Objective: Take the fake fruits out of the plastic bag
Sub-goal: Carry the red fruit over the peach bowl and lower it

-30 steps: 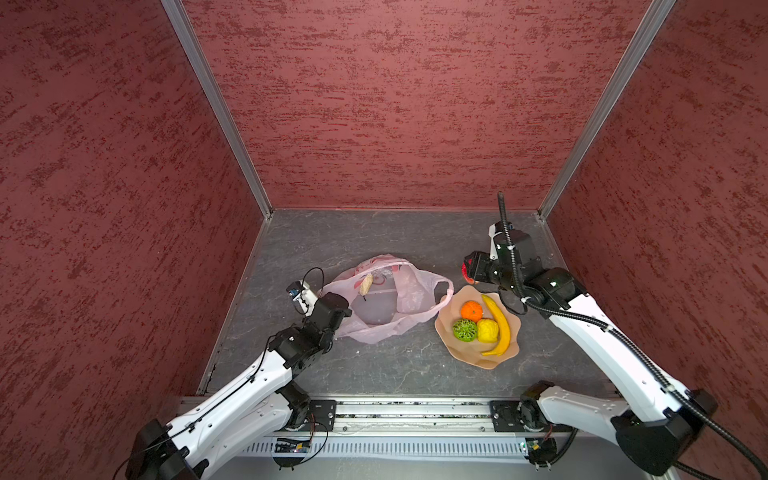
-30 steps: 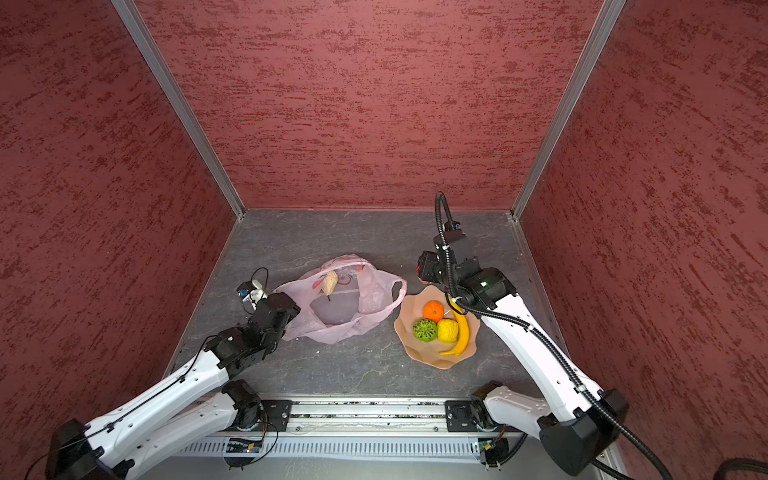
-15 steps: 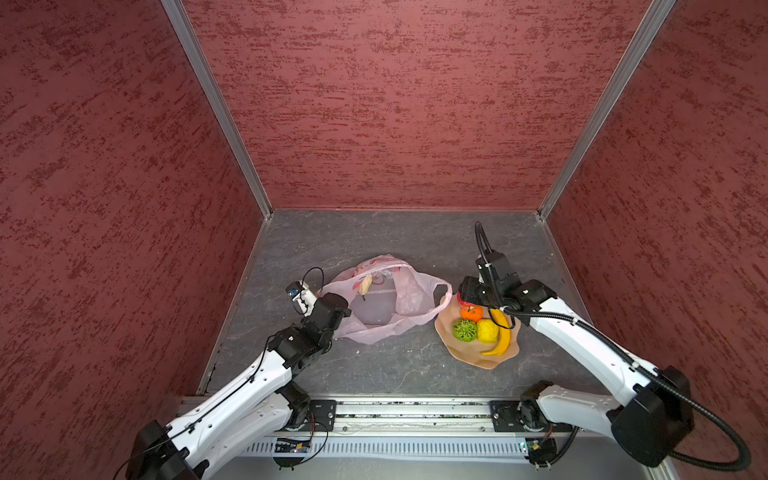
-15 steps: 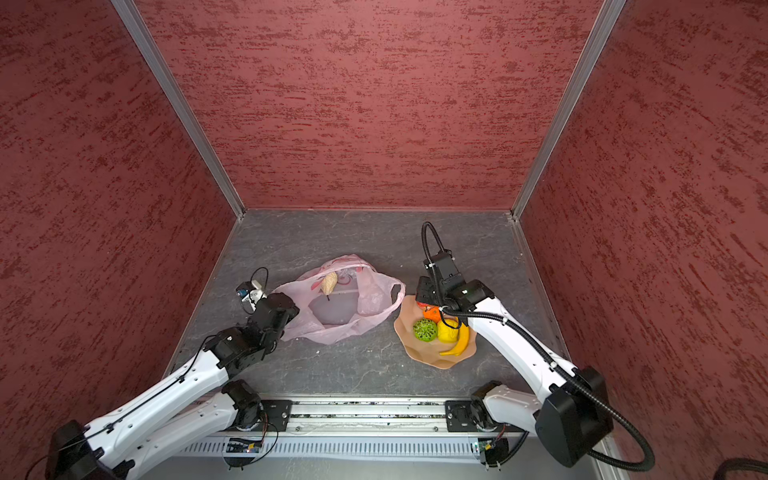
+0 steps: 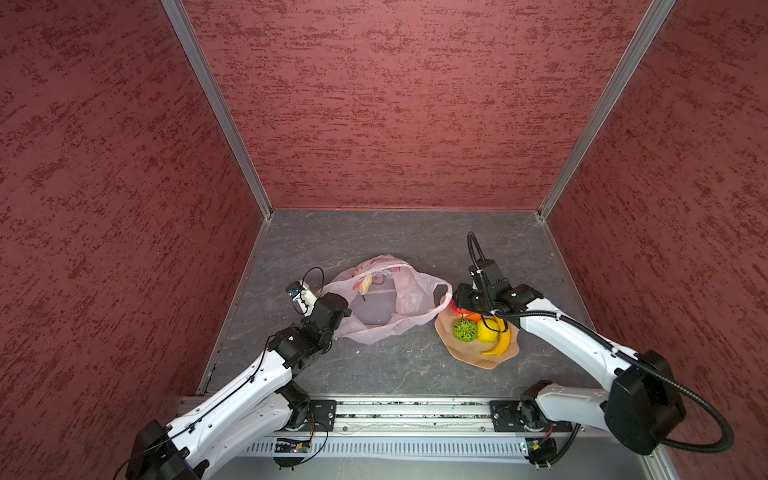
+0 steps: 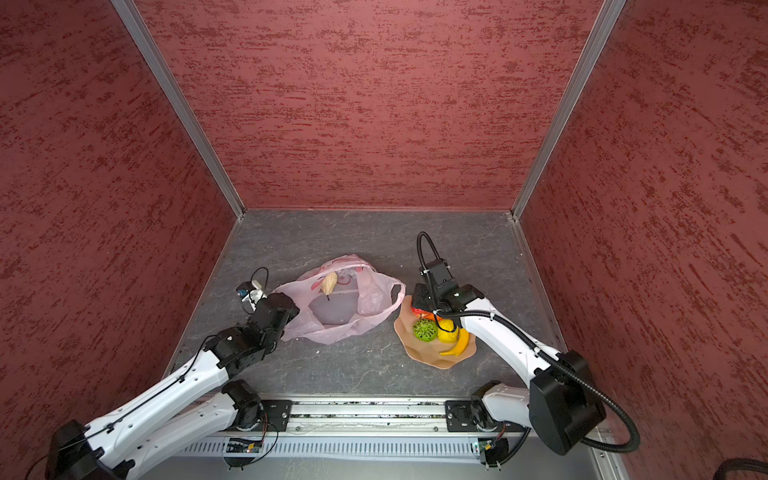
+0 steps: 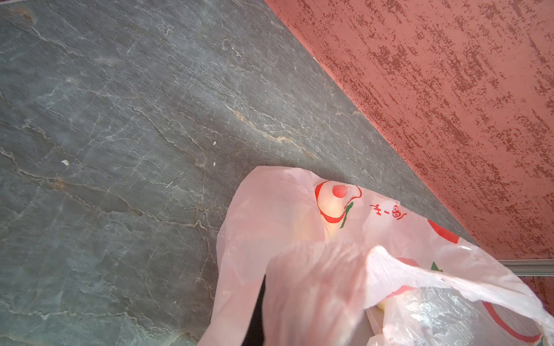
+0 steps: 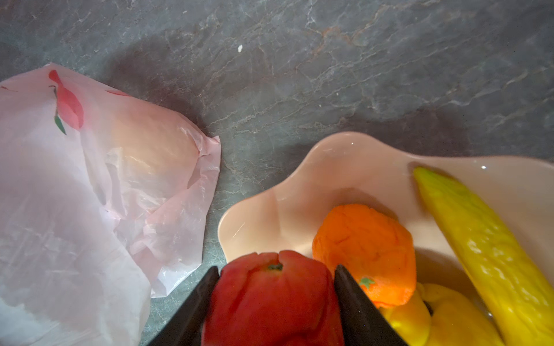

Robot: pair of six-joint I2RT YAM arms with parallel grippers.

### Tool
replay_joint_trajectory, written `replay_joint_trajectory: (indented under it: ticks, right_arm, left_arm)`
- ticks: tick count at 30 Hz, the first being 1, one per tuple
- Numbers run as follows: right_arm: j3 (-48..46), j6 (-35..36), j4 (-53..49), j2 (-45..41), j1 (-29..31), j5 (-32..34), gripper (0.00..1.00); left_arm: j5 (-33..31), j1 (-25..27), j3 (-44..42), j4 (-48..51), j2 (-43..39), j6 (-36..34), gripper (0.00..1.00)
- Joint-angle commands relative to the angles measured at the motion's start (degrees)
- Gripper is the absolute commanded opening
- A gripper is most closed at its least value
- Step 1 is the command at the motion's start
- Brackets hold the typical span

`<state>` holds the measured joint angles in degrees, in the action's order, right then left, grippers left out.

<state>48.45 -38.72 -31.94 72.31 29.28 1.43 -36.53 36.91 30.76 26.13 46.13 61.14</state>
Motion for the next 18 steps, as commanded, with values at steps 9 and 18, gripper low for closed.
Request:
replay_joint_trajectory:
  ticks: [9,18]
  right_arm:
    - [-0.5,-1.1,3.8,3.9,0.9,-1.0,0.43]
    - [-0.6,-1.1,3.8,4.9,1.0,-0.6,0.53]
  left_arm:
    - [-0.7,-0.3,1.5,0.9,-0.3,-0.5,0.00]
    - [-0.9,-0.4,1.3,1.1,-0.6,-0.3,0.00]
